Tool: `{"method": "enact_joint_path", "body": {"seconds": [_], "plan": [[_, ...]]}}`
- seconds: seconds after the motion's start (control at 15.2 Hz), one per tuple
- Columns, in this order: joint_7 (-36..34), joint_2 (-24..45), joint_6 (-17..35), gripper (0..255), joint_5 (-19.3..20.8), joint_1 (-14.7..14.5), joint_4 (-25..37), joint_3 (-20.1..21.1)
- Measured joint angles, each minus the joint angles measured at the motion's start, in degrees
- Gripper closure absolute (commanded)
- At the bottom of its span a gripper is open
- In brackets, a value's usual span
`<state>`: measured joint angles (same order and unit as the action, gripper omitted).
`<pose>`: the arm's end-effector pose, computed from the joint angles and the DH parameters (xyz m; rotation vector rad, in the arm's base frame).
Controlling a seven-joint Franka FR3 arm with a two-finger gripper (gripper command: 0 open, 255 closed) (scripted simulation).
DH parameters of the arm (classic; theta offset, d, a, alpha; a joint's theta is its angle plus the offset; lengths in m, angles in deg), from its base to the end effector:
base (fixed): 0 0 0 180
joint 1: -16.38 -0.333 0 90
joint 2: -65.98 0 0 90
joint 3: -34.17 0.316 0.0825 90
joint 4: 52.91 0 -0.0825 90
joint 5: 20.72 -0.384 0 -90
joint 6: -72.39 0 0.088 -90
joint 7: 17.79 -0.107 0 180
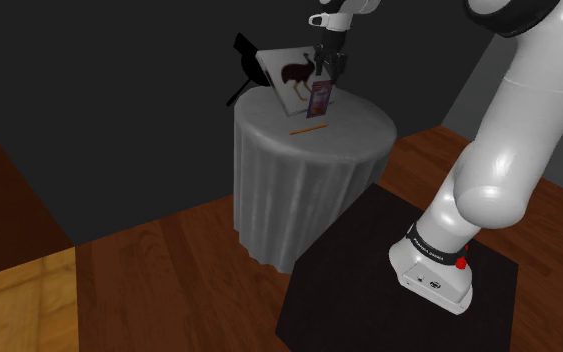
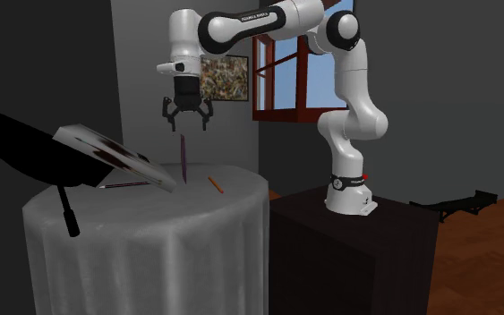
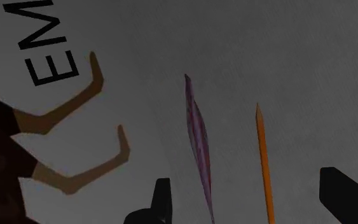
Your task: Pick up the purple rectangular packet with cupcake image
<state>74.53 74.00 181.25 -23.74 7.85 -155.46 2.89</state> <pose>0.5564 -0.2149 0.4786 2.5880 1.7724 -0.0377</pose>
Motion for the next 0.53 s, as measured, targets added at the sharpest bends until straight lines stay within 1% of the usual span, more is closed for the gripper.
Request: {"method": "enact_joint_path", "body": {"seconds": [0.07, 0.2, 0.53], "plan": [[2.2, 1.4, 0.0, 0, -0.9, 0.3, 1.4, 0.2], [4.1, 2.9, 0.9, 0, -1.9, 0.6, 2.2, 0.5], [5.1, 4.1, 4.3, 0, -2.7, 0.9, -0.1, 0.7]]}}
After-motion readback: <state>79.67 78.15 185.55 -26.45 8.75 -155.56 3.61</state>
